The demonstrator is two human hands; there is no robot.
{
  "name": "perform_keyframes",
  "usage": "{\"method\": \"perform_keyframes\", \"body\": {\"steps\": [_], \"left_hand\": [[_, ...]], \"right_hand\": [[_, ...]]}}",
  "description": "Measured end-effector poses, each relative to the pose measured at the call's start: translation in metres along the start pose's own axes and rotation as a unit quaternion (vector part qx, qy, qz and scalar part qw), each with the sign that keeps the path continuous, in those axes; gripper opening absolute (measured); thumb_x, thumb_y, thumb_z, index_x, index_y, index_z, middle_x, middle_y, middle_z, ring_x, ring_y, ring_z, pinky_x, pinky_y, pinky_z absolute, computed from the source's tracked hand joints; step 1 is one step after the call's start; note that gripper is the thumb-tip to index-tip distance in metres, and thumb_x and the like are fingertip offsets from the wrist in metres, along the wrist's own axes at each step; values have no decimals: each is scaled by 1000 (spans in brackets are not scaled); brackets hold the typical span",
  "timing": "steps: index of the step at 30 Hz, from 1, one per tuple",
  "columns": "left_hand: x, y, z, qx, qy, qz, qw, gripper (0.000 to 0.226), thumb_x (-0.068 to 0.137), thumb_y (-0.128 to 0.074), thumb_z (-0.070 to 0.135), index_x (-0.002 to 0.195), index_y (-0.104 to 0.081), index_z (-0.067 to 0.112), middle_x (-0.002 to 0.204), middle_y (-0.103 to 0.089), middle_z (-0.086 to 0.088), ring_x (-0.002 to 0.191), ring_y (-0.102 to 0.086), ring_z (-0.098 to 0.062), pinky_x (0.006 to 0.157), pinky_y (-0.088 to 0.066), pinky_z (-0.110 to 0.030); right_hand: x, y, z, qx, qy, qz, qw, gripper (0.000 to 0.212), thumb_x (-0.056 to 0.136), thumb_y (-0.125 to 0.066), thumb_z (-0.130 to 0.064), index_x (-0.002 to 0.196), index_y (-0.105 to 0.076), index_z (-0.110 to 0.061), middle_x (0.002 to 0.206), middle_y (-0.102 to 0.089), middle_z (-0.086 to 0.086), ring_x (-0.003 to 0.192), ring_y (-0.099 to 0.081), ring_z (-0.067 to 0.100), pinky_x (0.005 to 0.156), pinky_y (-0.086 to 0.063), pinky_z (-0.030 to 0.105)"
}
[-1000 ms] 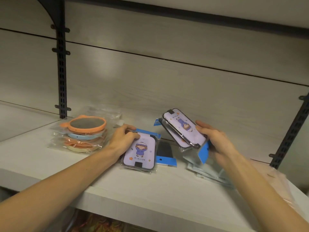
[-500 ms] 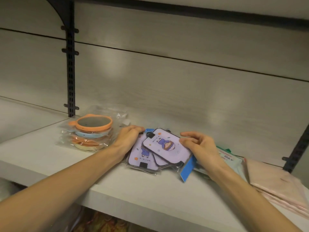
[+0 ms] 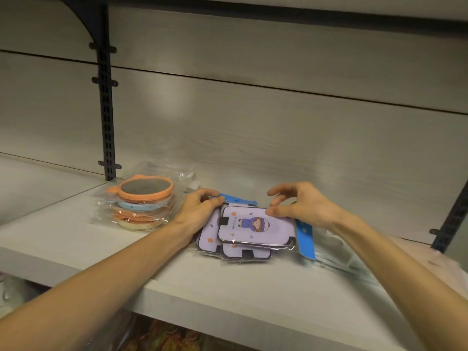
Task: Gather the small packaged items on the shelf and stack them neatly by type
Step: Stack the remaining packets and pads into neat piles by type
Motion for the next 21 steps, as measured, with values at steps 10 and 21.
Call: {"method": "perform_keyframes", "body": {"steps": [10,21], "left_hand": [[-3,-2,2,40,-6,-20,999,54,72,-90,39,117,-67,21,118,-66,-2,108,-67,-19,94,-57,-36],[3,-4,2,30,-5,7,1000,36,83,-82,30,112,-69,16,113,-69,-5,105,-68,-21,98,-54,-38]], "right_hand": [[35,-27,-5,-26,-21,-66,997,58,82,-81,-13,135,-57,-20,130,-60,6,106,-60,14,69,-47,9],[6,-8,33,-168,-74,0,983,105,63,-75,-73,146,-41,-19,101,-74,-6,101,-66,16,96,-52,41]]}}
Point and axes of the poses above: each hand's wrist, its own x-axis towards the middle knuckle, its own y-axis out of the back of the hand, z = x × y, the point moved 9 cm from there along x, towards the middle knuckle
